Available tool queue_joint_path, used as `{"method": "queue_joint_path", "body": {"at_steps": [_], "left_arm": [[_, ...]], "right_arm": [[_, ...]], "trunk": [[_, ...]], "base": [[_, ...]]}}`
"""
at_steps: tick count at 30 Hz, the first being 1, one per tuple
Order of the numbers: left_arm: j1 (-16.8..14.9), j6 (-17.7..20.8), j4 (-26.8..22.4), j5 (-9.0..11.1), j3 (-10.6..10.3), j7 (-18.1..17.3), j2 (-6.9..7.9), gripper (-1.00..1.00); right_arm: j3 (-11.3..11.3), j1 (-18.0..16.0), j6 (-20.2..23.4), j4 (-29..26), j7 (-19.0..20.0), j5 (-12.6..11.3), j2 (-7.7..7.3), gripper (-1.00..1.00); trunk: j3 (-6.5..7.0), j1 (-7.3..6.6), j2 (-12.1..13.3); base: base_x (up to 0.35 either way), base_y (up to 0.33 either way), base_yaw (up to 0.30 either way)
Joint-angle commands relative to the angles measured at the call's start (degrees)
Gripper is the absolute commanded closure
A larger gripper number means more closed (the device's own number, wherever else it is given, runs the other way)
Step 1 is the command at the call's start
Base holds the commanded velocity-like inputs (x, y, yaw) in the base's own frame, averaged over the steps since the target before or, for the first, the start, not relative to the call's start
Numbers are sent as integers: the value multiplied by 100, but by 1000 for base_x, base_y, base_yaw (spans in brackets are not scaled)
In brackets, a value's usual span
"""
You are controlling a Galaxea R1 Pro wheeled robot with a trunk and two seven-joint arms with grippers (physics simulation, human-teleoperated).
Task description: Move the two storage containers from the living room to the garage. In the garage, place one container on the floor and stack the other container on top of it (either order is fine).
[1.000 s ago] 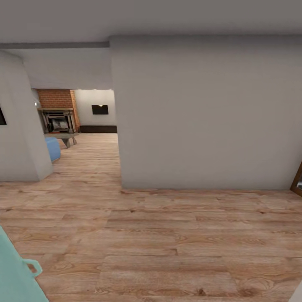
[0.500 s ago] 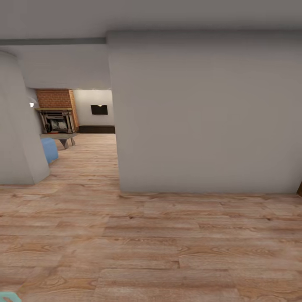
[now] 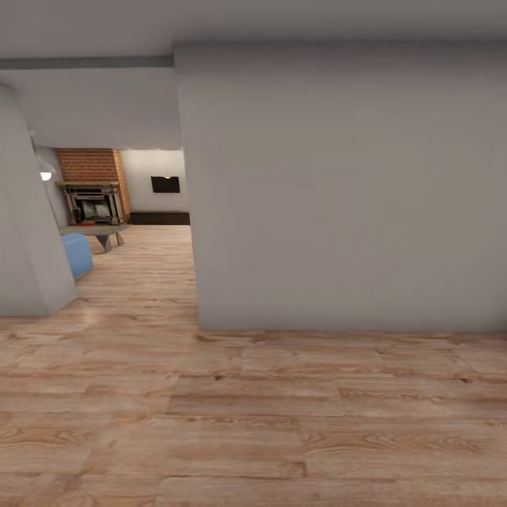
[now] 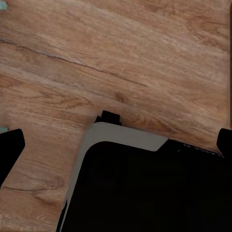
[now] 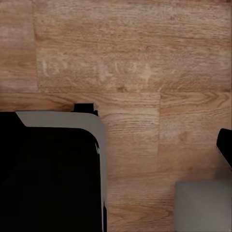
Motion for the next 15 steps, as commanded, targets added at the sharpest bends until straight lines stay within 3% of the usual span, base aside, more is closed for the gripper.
{"method": "queue_joint_path", "body": {"at_steps": [1,8,15], "left_arm": [[-4,-16,3,23,-11,10,-1,-100],[-4,-16,7,23,-11,10,-1,-100],[-4,-16,5,23,-11,10,3,-100]], "right_arm": [[49,-8,-31,18,-8,-43,1,-100],[50,-8,-37,20,-7,-55,0,-100],[42,-8,-32,20,-3,-56,-25,-100]], "trunk": [[-8,4,-6],[-8,4,-6],[-8,4,-6]], "base": [[324,0,0],[324,0,28],[324,0,220]]}}
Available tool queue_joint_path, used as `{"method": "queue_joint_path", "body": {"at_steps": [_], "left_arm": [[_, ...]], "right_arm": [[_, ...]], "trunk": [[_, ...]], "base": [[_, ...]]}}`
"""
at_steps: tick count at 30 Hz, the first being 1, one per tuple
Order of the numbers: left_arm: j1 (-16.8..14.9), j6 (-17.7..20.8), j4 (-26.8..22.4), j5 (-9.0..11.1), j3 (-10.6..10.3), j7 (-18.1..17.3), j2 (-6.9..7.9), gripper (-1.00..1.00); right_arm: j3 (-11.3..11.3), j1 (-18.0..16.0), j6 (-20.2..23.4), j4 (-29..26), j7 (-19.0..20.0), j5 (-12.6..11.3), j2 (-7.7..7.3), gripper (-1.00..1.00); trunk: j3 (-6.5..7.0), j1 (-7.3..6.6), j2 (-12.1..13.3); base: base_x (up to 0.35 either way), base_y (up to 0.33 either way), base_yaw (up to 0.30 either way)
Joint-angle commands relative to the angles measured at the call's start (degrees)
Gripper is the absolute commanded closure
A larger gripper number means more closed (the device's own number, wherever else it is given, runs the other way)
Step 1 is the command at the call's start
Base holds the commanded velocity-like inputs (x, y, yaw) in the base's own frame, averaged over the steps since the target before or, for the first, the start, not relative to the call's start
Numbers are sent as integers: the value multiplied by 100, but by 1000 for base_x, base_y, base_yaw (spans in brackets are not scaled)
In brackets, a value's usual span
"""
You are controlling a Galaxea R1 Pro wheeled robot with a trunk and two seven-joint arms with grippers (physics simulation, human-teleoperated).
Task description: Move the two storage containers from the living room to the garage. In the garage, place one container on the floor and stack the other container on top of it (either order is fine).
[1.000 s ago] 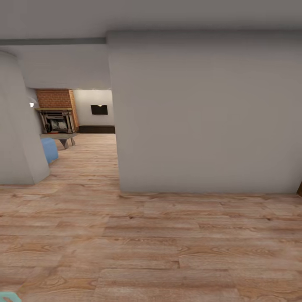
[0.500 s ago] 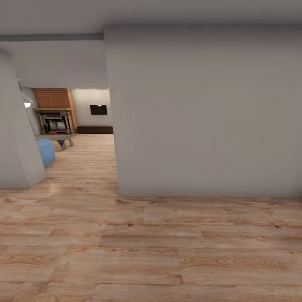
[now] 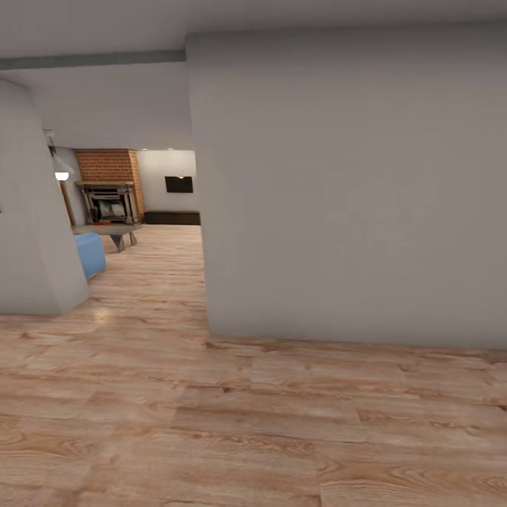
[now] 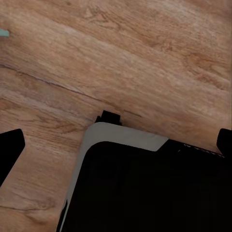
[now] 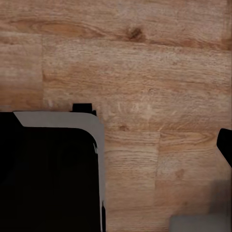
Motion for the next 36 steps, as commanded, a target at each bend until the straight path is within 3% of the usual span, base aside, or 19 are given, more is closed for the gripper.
{"method": "queue_joint_path", "body": {"at_steps": [1,14,36], "left_arm": [[-5,-16,4,23,-11,10,-2,-100],[-5,-16,5,23,-11,10,-2,-100],[-5,-16,2,23,-11,10,-4,-100]], "right_arm": [[46,-8,-33,18,-10,-41,1,-100],[43,-8,-35,18,-16,-41,5,-100],[39,-8,-97,14,42,-33,10,-100]], "trunk": [[-9,4,-6],[-9,4,-6],[-9,4,-6]], "base": [[324,0,262],[324,0,60],[324,0,269]]}}
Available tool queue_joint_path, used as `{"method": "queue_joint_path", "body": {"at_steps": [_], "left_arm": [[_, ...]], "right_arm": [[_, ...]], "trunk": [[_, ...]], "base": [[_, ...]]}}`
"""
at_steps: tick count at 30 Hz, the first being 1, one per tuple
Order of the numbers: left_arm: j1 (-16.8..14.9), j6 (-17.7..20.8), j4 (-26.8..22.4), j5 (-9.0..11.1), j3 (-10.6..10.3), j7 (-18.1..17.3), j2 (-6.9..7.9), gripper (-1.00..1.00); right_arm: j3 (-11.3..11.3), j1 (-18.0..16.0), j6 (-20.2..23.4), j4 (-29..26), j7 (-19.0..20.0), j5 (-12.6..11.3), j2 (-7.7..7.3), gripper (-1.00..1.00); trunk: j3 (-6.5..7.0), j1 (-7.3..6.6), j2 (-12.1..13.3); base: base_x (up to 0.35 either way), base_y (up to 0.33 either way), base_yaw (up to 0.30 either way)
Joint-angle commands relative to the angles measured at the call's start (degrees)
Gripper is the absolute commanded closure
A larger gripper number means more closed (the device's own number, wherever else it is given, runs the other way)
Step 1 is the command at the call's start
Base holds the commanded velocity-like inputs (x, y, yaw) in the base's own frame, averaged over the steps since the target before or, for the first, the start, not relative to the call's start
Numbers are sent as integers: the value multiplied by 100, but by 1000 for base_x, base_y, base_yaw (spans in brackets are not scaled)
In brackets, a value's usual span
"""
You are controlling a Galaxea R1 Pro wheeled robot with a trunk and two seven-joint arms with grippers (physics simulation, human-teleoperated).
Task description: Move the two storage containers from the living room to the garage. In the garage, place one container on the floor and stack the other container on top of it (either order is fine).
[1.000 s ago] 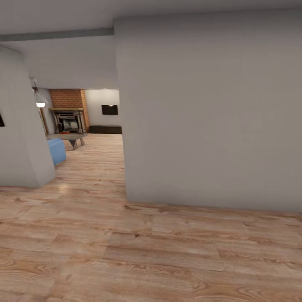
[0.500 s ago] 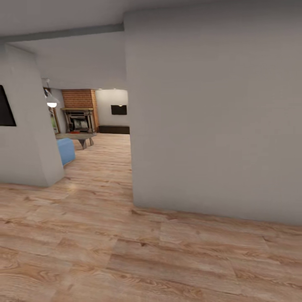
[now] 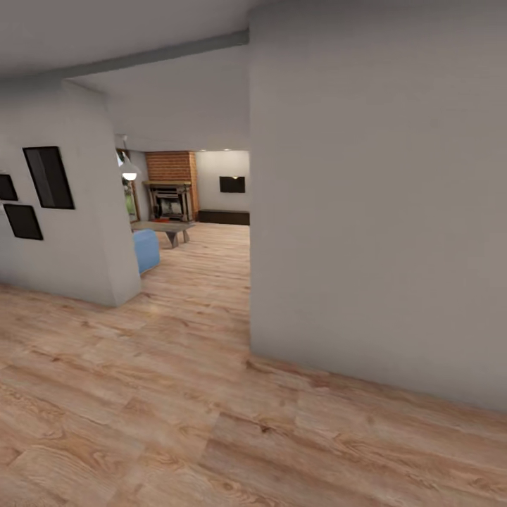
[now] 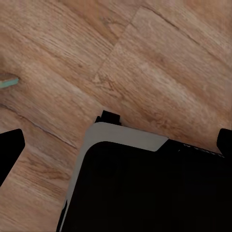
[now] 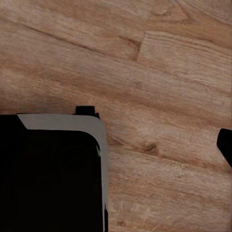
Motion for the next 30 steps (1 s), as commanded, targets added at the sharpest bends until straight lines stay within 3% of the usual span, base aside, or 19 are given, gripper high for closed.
{"method": "queue_joint_path", "body": {"at_steps": [1,30], "left_arm": [[-5,-16,4,23,-11,10,-1,-100],[-5,-10,4,24,-9,10,8,-100]], "right_arm": [[48,-8,-32,19,-5,-45,4,-100],[58,-8,-2,12,60,7,16,-100]], "trunk": [[-8,4,-5],[-8,4,-5]], "base": [[324,0,299],[324,0,300]]}}
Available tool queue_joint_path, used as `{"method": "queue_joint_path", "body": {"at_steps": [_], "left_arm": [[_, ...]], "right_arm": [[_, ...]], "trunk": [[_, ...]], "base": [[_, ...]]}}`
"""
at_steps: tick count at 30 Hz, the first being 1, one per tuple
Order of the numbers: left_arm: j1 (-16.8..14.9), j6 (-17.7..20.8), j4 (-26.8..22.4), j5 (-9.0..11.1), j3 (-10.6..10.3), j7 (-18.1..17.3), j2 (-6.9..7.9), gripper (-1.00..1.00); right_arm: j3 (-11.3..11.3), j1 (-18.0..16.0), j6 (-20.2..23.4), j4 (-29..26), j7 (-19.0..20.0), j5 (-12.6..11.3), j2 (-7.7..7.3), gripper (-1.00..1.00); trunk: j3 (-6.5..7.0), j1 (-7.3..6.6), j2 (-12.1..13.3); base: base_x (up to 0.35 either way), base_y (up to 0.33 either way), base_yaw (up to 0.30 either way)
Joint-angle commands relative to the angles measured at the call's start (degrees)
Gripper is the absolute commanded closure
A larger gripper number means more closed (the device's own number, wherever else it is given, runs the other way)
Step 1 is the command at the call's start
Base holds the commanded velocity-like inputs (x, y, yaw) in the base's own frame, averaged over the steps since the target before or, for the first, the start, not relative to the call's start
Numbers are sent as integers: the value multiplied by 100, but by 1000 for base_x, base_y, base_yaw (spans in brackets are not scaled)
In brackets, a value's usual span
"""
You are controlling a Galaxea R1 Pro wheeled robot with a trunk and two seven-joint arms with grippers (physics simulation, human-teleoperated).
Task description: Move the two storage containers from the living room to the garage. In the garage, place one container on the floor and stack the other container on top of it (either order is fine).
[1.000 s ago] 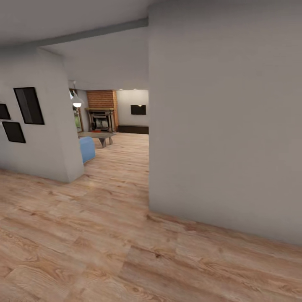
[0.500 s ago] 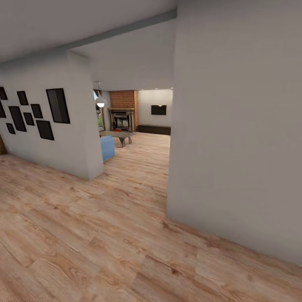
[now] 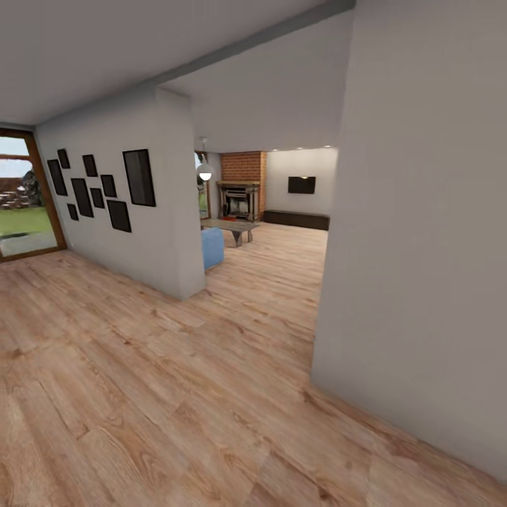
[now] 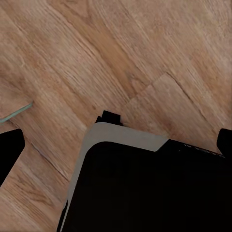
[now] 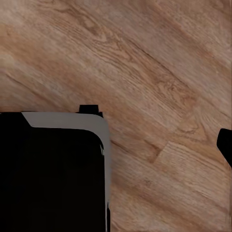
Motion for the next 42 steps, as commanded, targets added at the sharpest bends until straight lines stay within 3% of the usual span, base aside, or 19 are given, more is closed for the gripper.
{"method": "queue_joint_path", "body": {"at_steps": [1,17,42], "left_arm": [[-5,-18,4,23,-12,10,-1,-100],[-5,-22,4,28,-13,10,-1,-100],[-5,-35,4,26,-13,10,-1,-100]], "right_arm": [[47,-8,-33,17,-11,-35,1,-100],[46,-8,-94,17,-15,-57,-1,-100],[18,-8,-26,17,-90,-91,48,-100]], "trunk": [[-8,4,-5],[-8,4,-5],[-8,4,-5]], "base": [[324,0,300],[324,0,280],[324,0,6]]}}
